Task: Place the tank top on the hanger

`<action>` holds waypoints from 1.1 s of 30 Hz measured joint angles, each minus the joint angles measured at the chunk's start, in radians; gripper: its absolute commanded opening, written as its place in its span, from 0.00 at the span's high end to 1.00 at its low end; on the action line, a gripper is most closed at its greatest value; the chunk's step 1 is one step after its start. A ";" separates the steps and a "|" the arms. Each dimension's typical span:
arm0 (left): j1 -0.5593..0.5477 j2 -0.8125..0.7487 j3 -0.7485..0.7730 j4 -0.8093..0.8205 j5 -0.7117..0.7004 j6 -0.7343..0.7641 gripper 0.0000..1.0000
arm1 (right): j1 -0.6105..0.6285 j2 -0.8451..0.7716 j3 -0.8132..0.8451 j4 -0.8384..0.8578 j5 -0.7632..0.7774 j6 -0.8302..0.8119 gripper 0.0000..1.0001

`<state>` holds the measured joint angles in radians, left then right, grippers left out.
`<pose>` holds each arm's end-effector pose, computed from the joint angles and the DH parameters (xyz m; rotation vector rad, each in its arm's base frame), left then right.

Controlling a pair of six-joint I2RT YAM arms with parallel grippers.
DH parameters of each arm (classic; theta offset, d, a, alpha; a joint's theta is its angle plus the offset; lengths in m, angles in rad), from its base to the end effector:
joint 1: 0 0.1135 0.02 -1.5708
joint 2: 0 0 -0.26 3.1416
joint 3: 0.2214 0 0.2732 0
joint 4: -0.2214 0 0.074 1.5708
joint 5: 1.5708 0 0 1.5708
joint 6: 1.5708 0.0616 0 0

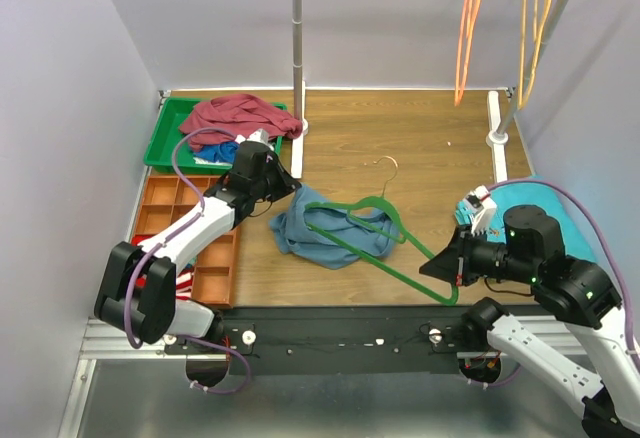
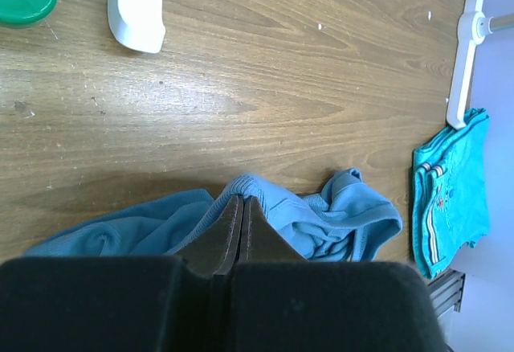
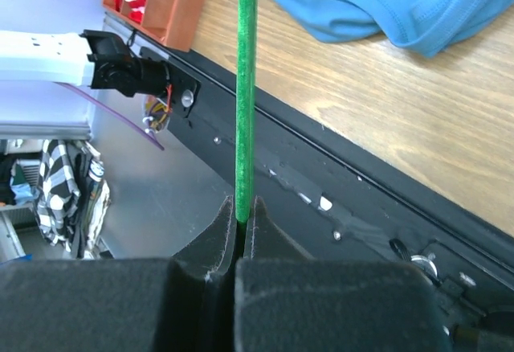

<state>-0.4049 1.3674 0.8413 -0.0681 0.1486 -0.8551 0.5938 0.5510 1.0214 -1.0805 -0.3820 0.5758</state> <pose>0.3088 -0.1423 0.2106 -0.4234 2.2554 -0.8555 0.0836 0.0841 0.3488 -0.2555 2.3261 1.0451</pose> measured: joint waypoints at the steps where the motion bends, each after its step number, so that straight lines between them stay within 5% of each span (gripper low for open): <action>1: 0.000 -0.004 0.000 -0.005 -0.002 0.002 1.00 | 0.000 -0.005 -0.014 0.014 -0.005 0.002 0.99; 13: 0.000 -0.030 -0.002 -0.037 -0.006 0.019 0.96 | 0.000 -0.071 -0.260 0.215 -0.026 0.037 0.99; 14: 0.000 -0.034 -0.002 -0.040 -0.007 0.021 0.92 | 0.000 -0.076 -0.270 0.232 -0.025 0.037 0.99; 15: 0.000 -0.038 -0.002 -0.046 -0.010 0.026 0.73 | 0.000 -0.083 -0.286 0.256 -0.019 0.037 0.99; 18: -0.005 -0.041 -0.002 -0.063 -0.035 0.047 0.39 | 0.000 -0.086 -0.309 0.291 -0.002 0.033 0.99; 20: -0.020 -0.042 -0.002 -0.093 -0.071 0.061 0.36 | 0.000 -0.085 -0.312 0.302 0.004 0.031 0.99; 25: -0.140 -0.074 0.004 -0.195 -0.229 0.111 0.36 | 0.000 -0.085 -0.313 0.312 0.021 0.016 0.99; 33: -0.336 -0.116 0.023 -0.311 -0.471 0.152 0.52 | 0.000 -0.089 -0.313 0.312 0.026 -0.001 0.99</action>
<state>-0.7410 1.2510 0.8639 -0.3786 -0.3222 -0.7029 0.5938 0.4625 0.7086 -0.7689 -0.3565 0.5747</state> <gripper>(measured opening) 0.542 0.034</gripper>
